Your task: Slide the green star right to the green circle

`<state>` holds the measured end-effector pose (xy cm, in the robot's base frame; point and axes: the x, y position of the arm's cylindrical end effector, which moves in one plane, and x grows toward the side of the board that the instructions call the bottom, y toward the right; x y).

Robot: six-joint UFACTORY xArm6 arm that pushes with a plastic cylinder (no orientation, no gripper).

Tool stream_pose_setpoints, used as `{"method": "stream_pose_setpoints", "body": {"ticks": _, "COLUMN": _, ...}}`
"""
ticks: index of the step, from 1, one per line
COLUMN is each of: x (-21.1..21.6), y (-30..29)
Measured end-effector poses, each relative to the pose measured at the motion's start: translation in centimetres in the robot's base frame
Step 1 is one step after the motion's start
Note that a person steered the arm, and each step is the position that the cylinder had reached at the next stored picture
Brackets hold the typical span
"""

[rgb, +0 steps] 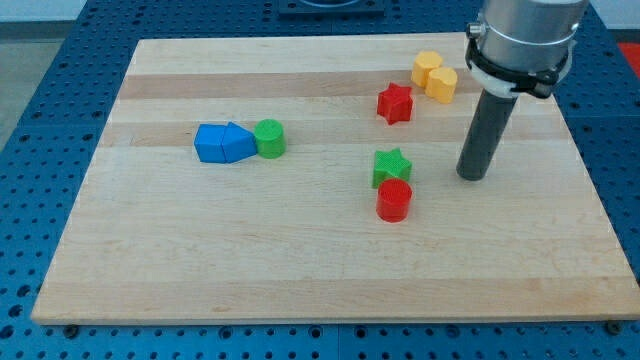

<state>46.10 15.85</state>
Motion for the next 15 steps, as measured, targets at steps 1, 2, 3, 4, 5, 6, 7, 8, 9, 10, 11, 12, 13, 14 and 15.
{"method": "stream_pose_setpoints", "body": {"ticks": 1, "x": 1.3, "y": -1.2}}
{"method": "stream_pose_setpoints", "body": {"ticks": 2, "x": 2.2, "y": -2.4}}
{"method": "stream_pose_setpoints", "body": {"ticks": 3, "x": 2.1, "y": -3.7}}
{"method": "stream_pose_setpoints", "body": {"ticks": 4, "x": 1.5, "y": -5.2}}
{"method": "stream_pose_setpoints", "body": {"ticks": 5, "x": 1.2, "y": -6.9}}
{"method": "stream_pose_setpoints", "body": {"ticks": 6, "x": 1.1, "y": -8.9}}
{"method": "stream_pose_setpoints", "body": {"ticks": 7, "x": 1.1, "y": -10.2}}
{"method": "stream_pose_setpoints", "body": {"ticks": 8, "x": 0.4, "y": -10.4}}
{"method": "stream_pose_setpoints", "body": {"ticks": 9, "x": -0.7, "y": -10.4}}
{"method": "stream_pose_setpoints", "body": {"ticks": 10, "x": -1.6, "y": -10.7}}
{"method": "stream_pose_setpoints", "body": {"ticks": 11, "x": -2.6, "y": -11.3}}
{"method": "stream_pose_setpoints", "body": {"ticks": 12, "x": -3.8, "y": -11.3}}
{"method": "stream_pose_setpoints", "body": {"ticks": 13, "x": -4.6, "y": -11.5}}
{"method": "stream_pose_setpoints", "body": {"ticks": 14, "x": -5.1, "y": -12.2}}
{"method": "stream_pose_setpoints", "body": {"ticks": 15, "x": -5.8, "y": -13.2}}
